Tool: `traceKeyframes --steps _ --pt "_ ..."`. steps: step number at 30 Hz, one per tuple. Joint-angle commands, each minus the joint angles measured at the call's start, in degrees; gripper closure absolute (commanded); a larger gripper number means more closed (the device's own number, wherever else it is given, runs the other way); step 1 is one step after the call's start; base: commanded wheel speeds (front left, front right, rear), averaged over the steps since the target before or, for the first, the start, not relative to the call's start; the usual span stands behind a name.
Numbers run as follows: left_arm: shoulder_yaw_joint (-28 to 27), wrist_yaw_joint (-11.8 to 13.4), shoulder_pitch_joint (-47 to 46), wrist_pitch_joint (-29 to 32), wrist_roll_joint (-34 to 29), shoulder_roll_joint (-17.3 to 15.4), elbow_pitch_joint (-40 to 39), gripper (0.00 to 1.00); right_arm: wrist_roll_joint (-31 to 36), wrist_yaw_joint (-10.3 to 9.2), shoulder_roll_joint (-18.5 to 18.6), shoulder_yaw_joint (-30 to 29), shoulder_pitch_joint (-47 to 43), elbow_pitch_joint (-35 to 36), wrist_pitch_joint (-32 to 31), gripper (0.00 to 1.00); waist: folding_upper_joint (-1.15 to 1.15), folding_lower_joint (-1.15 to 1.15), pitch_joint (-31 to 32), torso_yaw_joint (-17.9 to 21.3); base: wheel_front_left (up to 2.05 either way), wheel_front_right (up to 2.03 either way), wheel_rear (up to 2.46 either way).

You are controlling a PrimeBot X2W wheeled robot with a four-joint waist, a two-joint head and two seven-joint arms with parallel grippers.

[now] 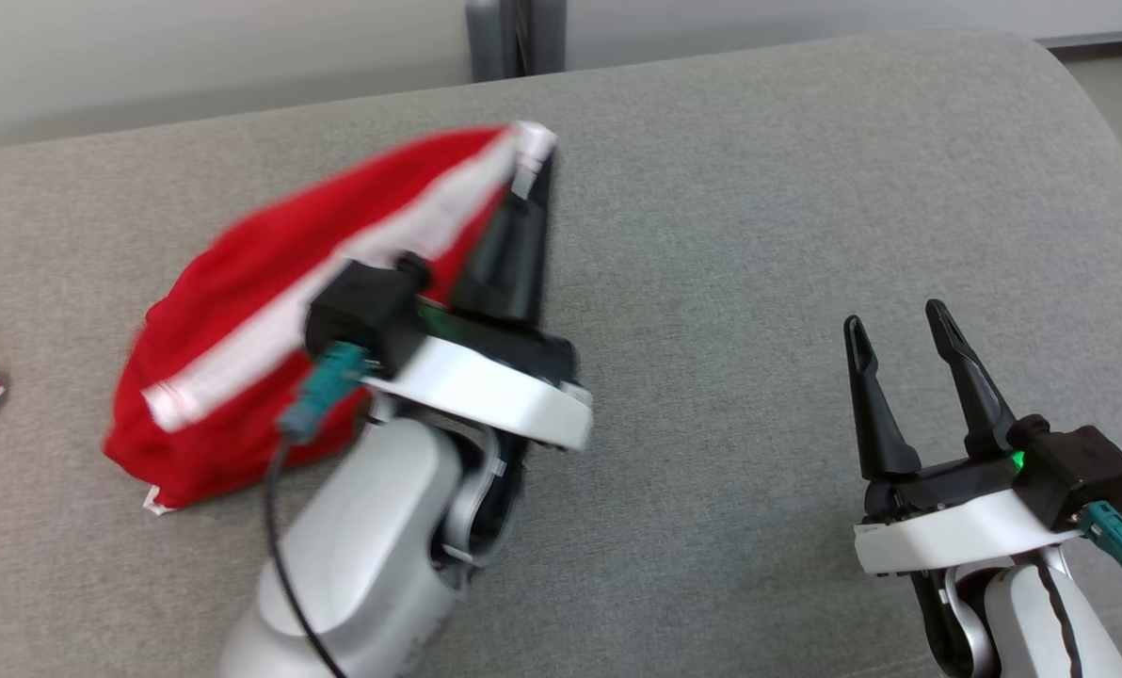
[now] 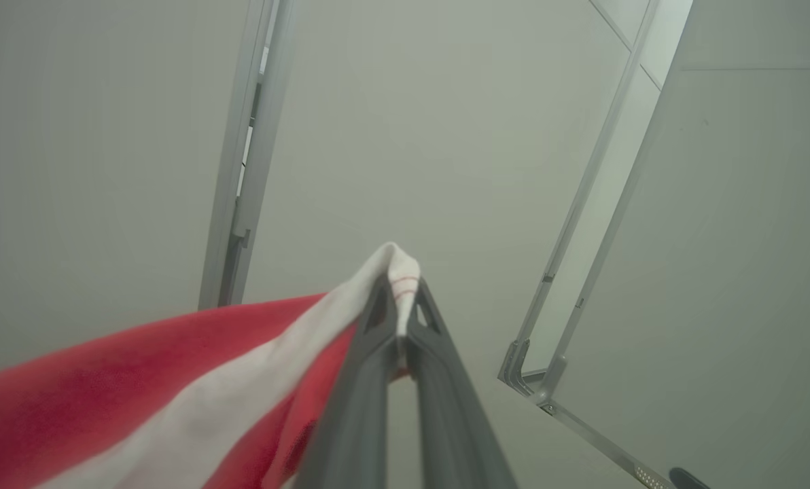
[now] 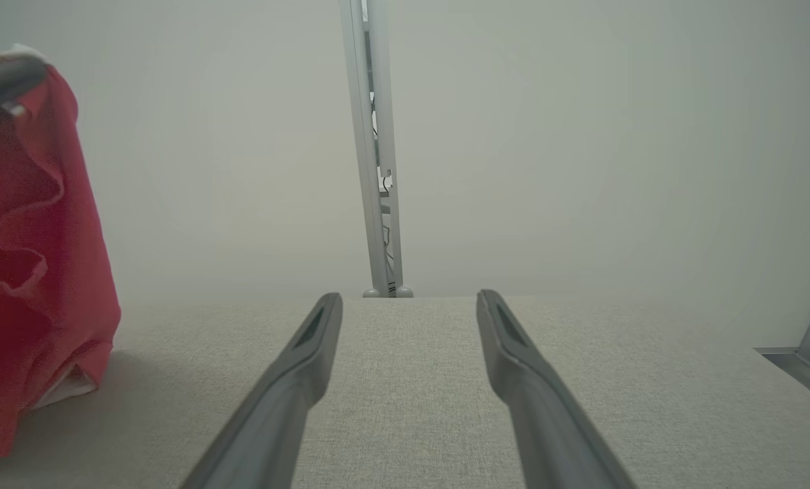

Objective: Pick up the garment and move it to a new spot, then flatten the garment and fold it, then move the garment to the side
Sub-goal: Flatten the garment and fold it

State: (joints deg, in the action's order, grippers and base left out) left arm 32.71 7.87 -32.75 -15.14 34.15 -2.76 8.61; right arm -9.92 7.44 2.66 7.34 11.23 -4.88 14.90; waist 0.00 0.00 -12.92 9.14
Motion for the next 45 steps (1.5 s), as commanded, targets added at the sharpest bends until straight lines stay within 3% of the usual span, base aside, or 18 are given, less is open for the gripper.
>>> traceKeyframes --steps 1,8,11,12,13,14,19,28,36,45 --pt "1.05 0.02 -1.25 0.01 0.67 -0.24 0.61 1.0 -0.32 0.09 0.29 -0.15 0.51 -0.16 0.33 0.0 0.0 0.0 -0.58 0.64 0.0 0.0 0.0" --pt "14.46 0.56 -3.56 0.0 6.94 -0.23 5.88 1.0 -1.17 0.09 0.3 -1.64 2.07 -0.46 0.33 0.0 0.0 0.0 -2.61 2.79 0.0 0.0 0.0" --pt "16.27 1.25 -5.34 0.0 8.52 -0.29 6.53 1.0 -1.21 0.09 0.26 -2.07 2.36 -0.58 0.33 0.0 0.0 0.0 -2.72 2.76 0.0 0.0 0.0" --pt "17.01 1.17 -5.27 0.07 8.98 -0.21 6.79 0.42 -1.22 0.09 0.29 -2.21 2.36 -0.62 0.33 0.0 0.0 0.0 -2.74 2.77 0.0 0.0 0.0" --pt "21.64 -0.55 -2.92 0.89 10.43 -0.01 9.0 0.12 -1.39 0.08 0.32 -2.85 2.64 -0.97 0.33 0.0 0.0 0.0 -3.45 3.54 0.0 0.0 0.0" --pt "23.69 -1.3 -3.14 1.05 11.63 -0.12 10.12 0.0 -1.39 0.06 0.43 -3.32 2.87 -1.26 0.32 0.0 0.0 0.0 -3.54 3.5 0.0 0.0 0.0" --pt "30.66 -2.84 -6.22 2.03 15.09 -0.25 15.37 0.0 -1.13 0.06 0.3 -4.43 3.26 -1.83 0.33 0.0 0.0 0.0 -3.34 2.21 0.0 0.0 0.0" --pt "29.36 -0.01 -8.47 -0.02 17.74 -0.23 18.23 0.0 0.25 0.06 0.32 -4.61 2.27 -2.1 0.33 0.0 0.0 0.0 -1.71 -1.43 0.0 0.0 0.0" --pt "21.25 1.47 -6.84 -0.09 11.33 -0.27 17.04 0.0 1.13 0.06 0.31 -4.45 1.57 -1.73 0.33 0.0 0.0 0.0 -0.04 -4.03 0.0 0.0 0.0" --pt "3.72 3.07 0.48 -0.11 -1.4 -2.92 13.68 0.0 2.01 0.06 0.32 -4.31 -0.38 -1.35 0.33 0.0 0.0 0.0 2.38 -7.1 0.0 0.0 0.0"
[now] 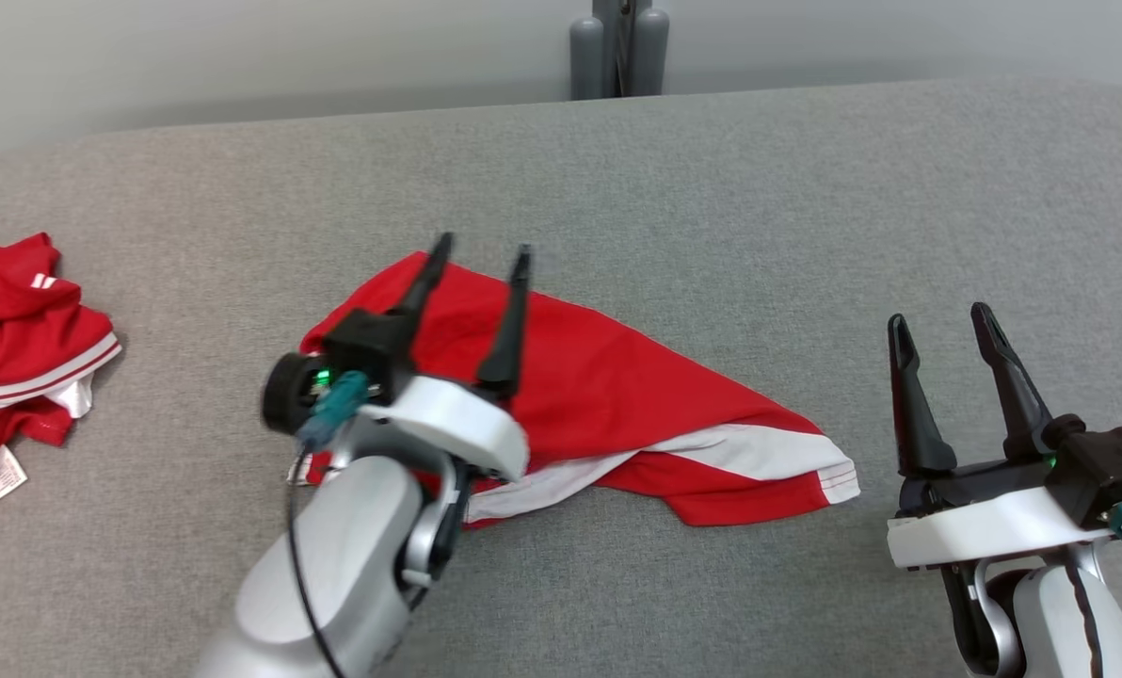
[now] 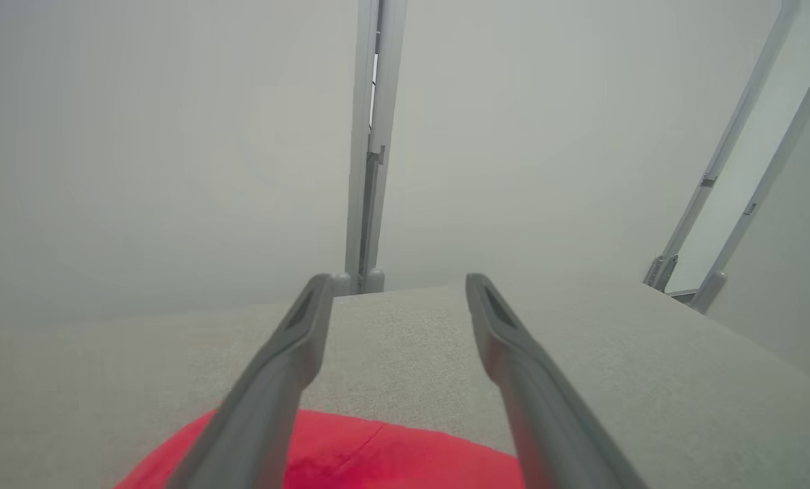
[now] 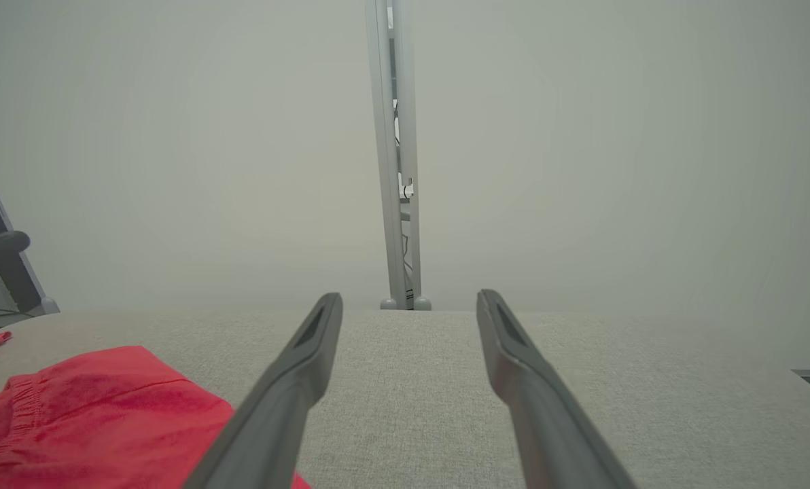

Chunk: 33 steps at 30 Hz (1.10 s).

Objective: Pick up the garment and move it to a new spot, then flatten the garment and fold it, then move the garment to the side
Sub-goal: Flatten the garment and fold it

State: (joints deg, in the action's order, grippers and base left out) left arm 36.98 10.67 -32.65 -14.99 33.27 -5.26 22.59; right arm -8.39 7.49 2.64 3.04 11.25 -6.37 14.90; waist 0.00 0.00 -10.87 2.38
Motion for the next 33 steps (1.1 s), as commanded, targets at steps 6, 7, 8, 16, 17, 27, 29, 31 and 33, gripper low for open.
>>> traceKeyframes --steps 6,7,8,16,17,27,29,31,33 --pt "-10.96 0.01 8.63 -0.26 -5.57 -1.6 -5.0 0.0 0.74 0.01 0.35 0.22 -1.53 0.42 0.33 0.0 0.0 0.0 1.04 -1.12 0.0 0.0 0.0" --pt "-12.95 -0.26 10.33 -0.26 -5.66 -1.36 -5.77 0.0 0.82 0.01 0.35 0.19 -1.75 0.53 0.33 0.0 0.0 0.0 1.13 -1.21 0.0 0.0 0.0" --pt "-14.8 -0.81 12.01 -0.26 -5.9 -1.23 -6.38 0.0 0.88 0.01 0.35 0.26 -2.09 0.66 0.33 0.0 0.0 0.0 1.2 -1.28 0.0 0.0 0.0" --pt "-24.81 -5.63 22.67 -0.26 -10.01 0.72 -10.31 0.0 1.51 0.01 0.35 -0.4 -3.95 0.88 0.33 0.0 0.0 0.0 1.87 -1.24 0.0 0.0 0.0" --pt "-25.58 -6.31 23.73 -0.26 -10.59 1.07 -10.69 0.0 1.53 0.01 0.35 -0.57 -4.2 0.87 0.33 0.0 0.0 0.0 2.03 -1.22 0.0 0.0 0.0" --pt "-27.5 -9.58 28.93 -0.26 -11.43 2.28 -11.26 0.0 1.25 0.01 0.35 -1.46 -5.71 -1.23 0.34 0.0 0.0 0.0 3.45 -1.23 0.0 0.0 0.0" --pt "-27.07 -9.26 29.1 -0.26 -10.75 2.25 -11.37 0.0 1.19 0.01 0.35 -1.36 -5.68 -1.49 0.34 0.0 0.0 0.0 3.58 -1.17 0.0 0.0 0.0" --pt "-26.65 -9.05 28.97 -0.26 -10.41 2.25 -11.43 0.0 1.12 0.01 0.35 -1.29 -5.49 -1.73 0.34 0.0 0.0 0.0 3.68 -1.13 0.0 0.0 0.0" --pt "-26.58 -9.04 28.77 -0.26 -10.25 2.26 -11.41 0.0 1.04 0.01 0.35 -1.23 -5.38 -1.8 0.34 0.0 0.0 0.0 3.72 -1.12 0.0 0.0 0.0"
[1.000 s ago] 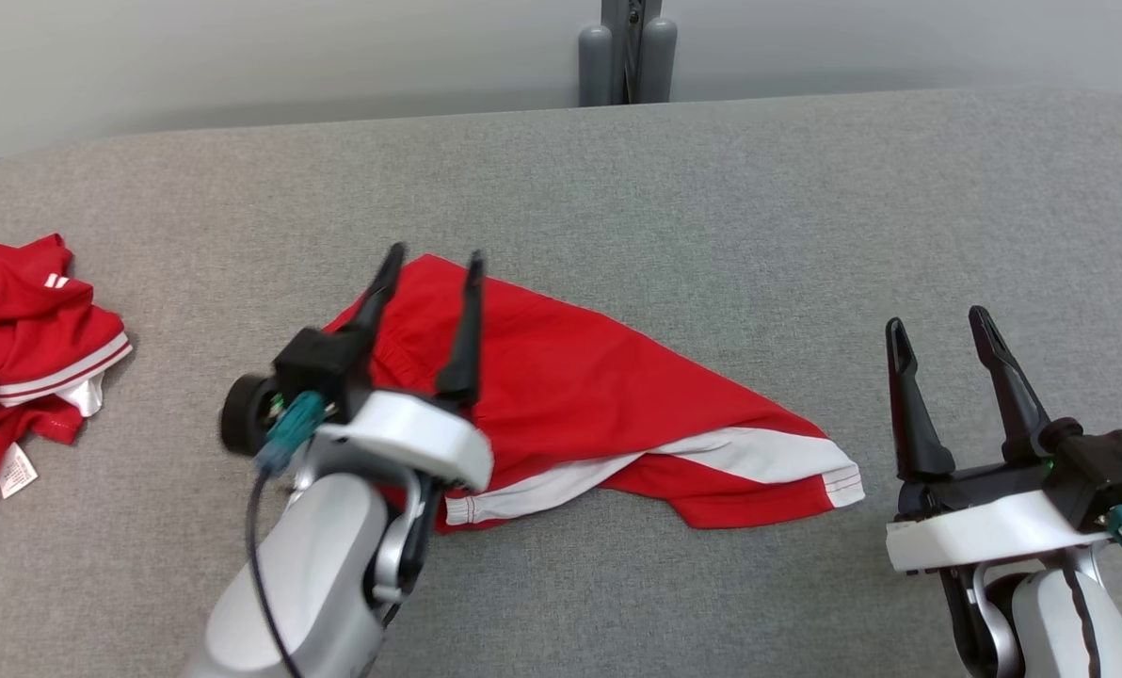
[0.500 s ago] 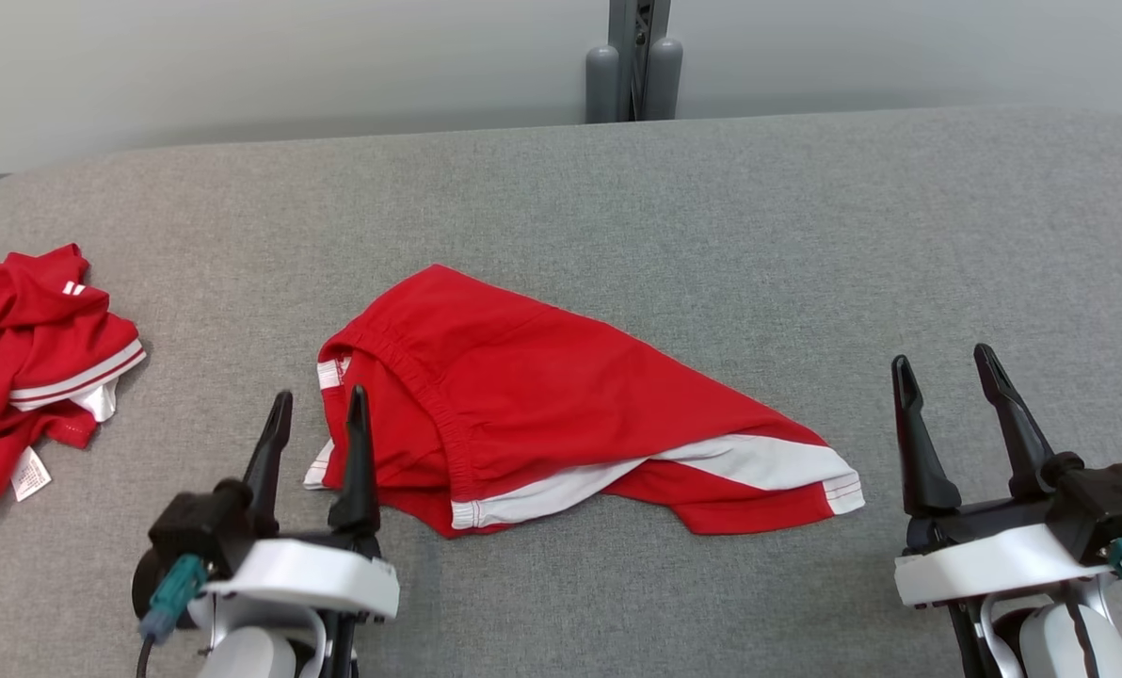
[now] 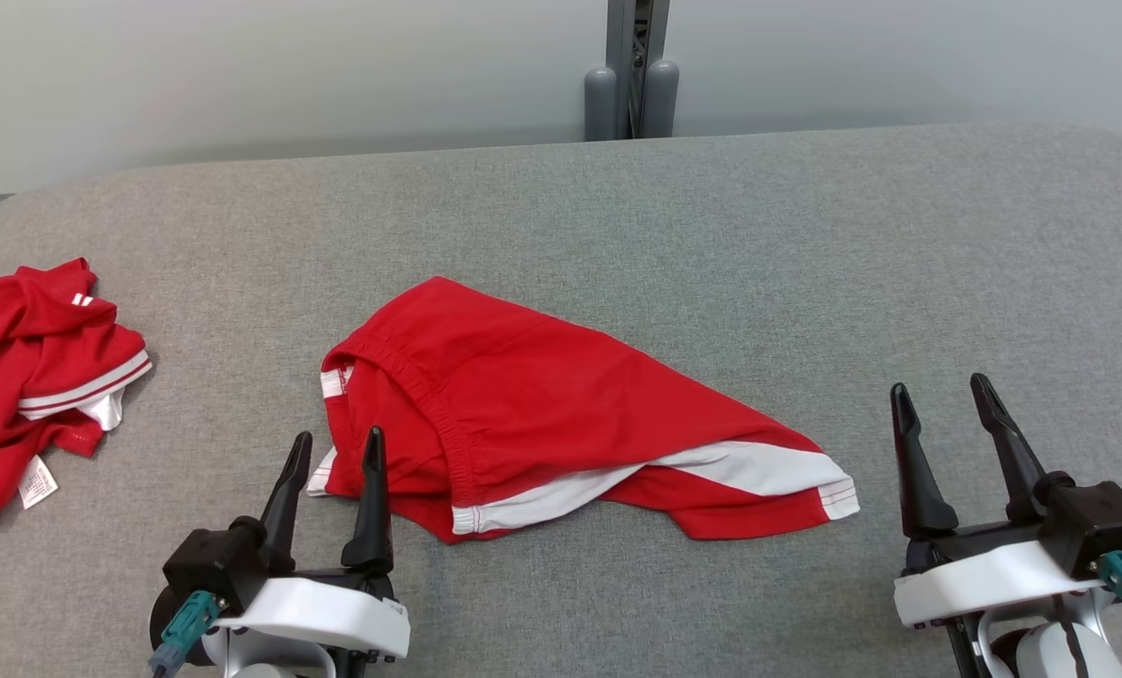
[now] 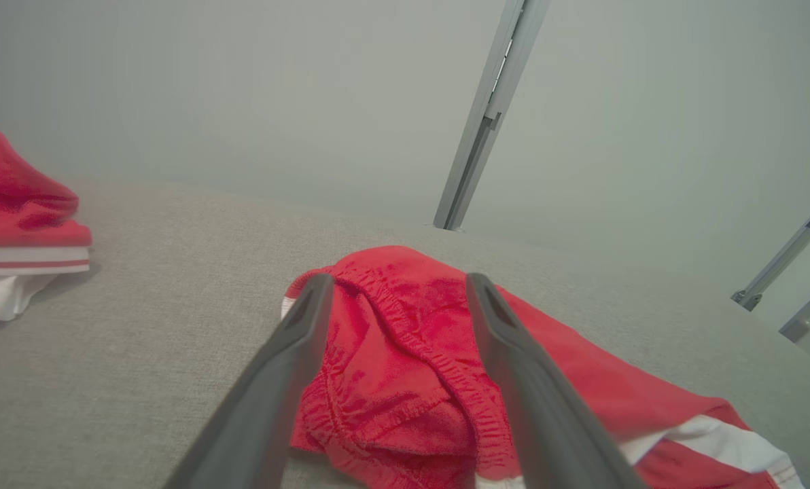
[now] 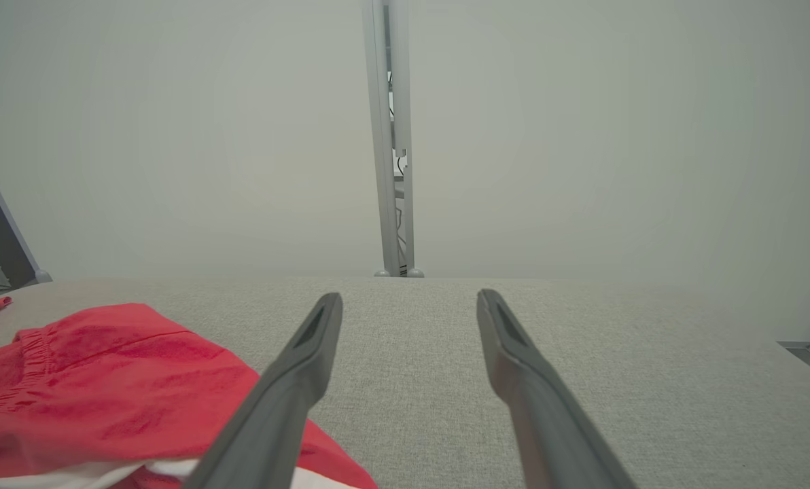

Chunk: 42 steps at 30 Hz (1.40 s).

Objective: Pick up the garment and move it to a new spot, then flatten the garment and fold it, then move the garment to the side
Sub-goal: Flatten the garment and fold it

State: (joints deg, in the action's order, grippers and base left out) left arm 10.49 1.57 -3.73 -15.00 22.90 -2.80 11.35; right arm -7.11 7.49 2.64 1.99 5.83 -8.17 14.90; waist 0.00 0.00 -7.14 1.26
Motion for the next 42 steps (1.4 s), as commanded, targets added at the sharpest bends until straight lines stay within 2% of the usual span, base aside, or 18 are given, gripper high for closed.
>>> traceKeyframes --steps 1,9,16,24,35,36,37,38,42 --pt "-0.04 0.08 -0.38 -0.25 0.24 -0.2 -0.09 0.0 -0.27 0.01 0.35 -0.1 0.12 -0.07 0.34 0.0 0.0 0.0 0.02 0.0 0.0 0.0 0.0" --pt "1.08 -0.78 -0.42 -0.25 0.73 -0.18 1.28 0.0 -0.42 0.01 0.35 0.34 0.42 -0.46 0.34 0.0 0.0 0.0 0.07 0.05 0.0 0.0 0.0" --pt "7.34 -4.84 -1.73 -0.18 -0.73 -0.44 10.36 0.0 -0.38 0.01 0.35 0.44 0.33 -0.83 0.34 0.0 0.0 0.0 -0.12 0.16 0.0 0.0 0.0" --pt "10.43 -7.95 -5.49 1.26 1.07 -0.94 15.78 0.0 -0.82 0.01 0.36 0.33 0.73 -0.76 0.34 0.0 0.0 0.0 -1.53 0.39 0.0 0.0 0.0" --pt "12.82 -8.66 -8.4 3.65 3.3 -1.44 18.33 0.0 -1.1 0.01 0.35 -0.13 1.77 -1.03 0.34 0.0 0.0 0.0 -3.33 0.76 0.0 0.0 0.0" --pt "12.9 -8.74 -8.54 3.5 3.56 -1.4 18.36 0.17 -1.11 0.01 0.35 -0.17 1.81 -1.06 0.34 0.0 0.0 0.0 -3.33 0.75 0.0 0.0 0.0" --pt "12.98 -8.77 -8.62 3.35 3.75 -1.4 18.43 0.7 -1.16 0.01 0.36 -0.22 1.82 -1.11 0.34 0.0 0.0 0.0 -3.31 0.73 0.0 0.0 0.0" --pt "13.05 -8.82 -8.65 3.25 4.04 -1.39 18.52 1.0 -1.21 0.01 0.36 -0.25 1.8 -1.23 0.34 0.0 0.0 0.0 -3.26 0.71 0.0 0.0 0.0" --pt "13.08 -8.89 -8.5 2.43 4.65 -1.5 18.52 1.0 -1.03 0.01 0.36 -0.45 1.49 -1.97 0.34 0.0 0.0 0.0 -2.97 0.69 0.0 0.0 0.0"
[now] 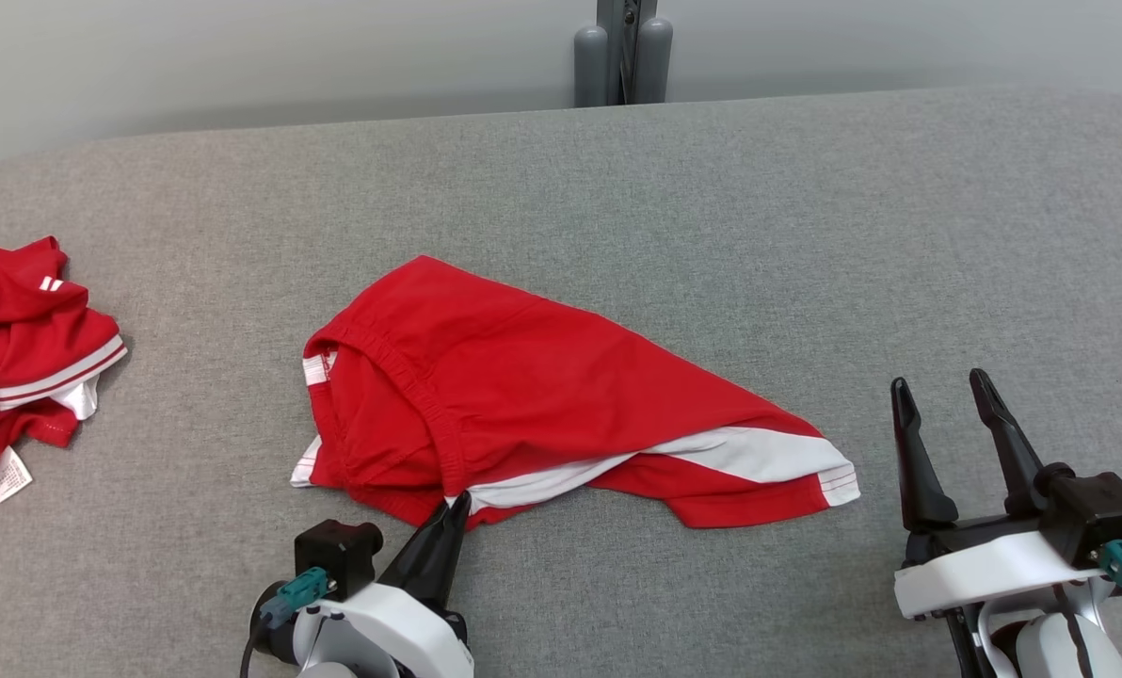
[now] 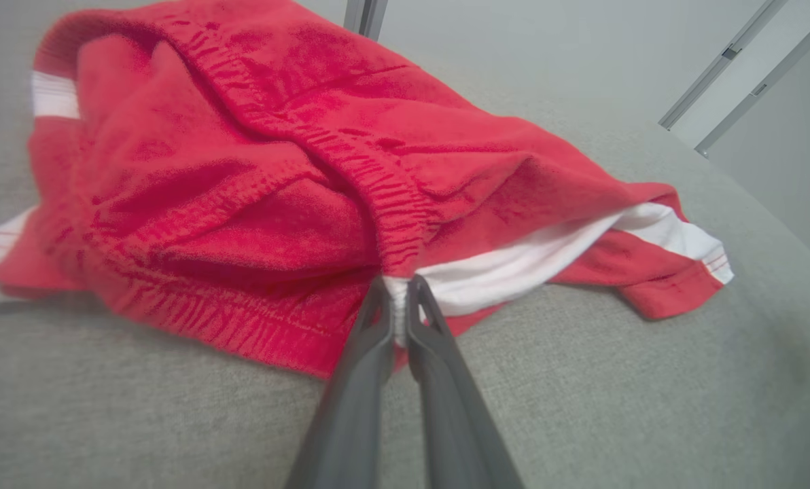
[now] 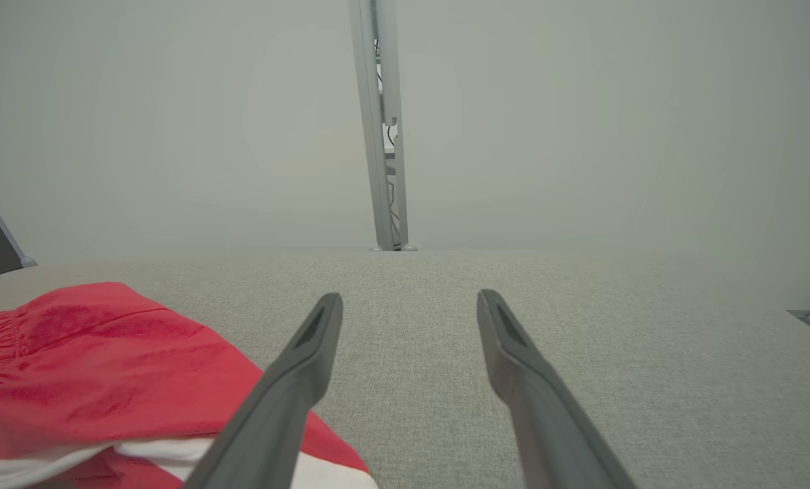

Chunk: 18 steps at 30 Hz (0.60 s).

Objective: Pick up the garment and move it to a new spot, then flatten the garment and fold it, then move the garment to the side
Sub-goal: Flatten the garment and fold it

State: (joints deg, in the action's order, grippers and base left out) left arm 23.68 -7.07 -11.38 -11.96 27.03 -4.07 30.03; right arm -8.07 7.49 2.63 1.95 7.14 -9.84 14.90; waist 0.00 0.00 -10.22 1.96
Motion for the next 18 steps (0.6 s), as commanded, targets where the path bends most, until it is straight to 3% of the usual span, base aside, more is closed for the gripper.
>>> traceKeyframes --steps 1,7,18 --pt "-0.28 -0.28 -0.86 -0.91 0.75 -0.26 -0.31 1.0 0.12 0.01 0.37 -0.58 0.1 -0.63 0.34 0.0 0.0 0.0 0.19 -0.02 0.0 0.0 0.0" --pt "-1.27 -0.33 -1.1 -2.23 1.3 -0.32 -1.47 1.0 0.3 0.01 0.36 -1.48 -0.29 -3.62 0.33 0.0 0.0 0.0 0.36 -0.05 0.0 0.0 0.0" --pt "-2.44 -0.18 -1.51 -3.2 0.47 0.06 -3.22 1.0 -5.84 0.01 0.37 1.03 1.11 -14.33 -3.72 0.0 0.0 0.0 -0.38 -0.06 0.0 0.0 0.0"
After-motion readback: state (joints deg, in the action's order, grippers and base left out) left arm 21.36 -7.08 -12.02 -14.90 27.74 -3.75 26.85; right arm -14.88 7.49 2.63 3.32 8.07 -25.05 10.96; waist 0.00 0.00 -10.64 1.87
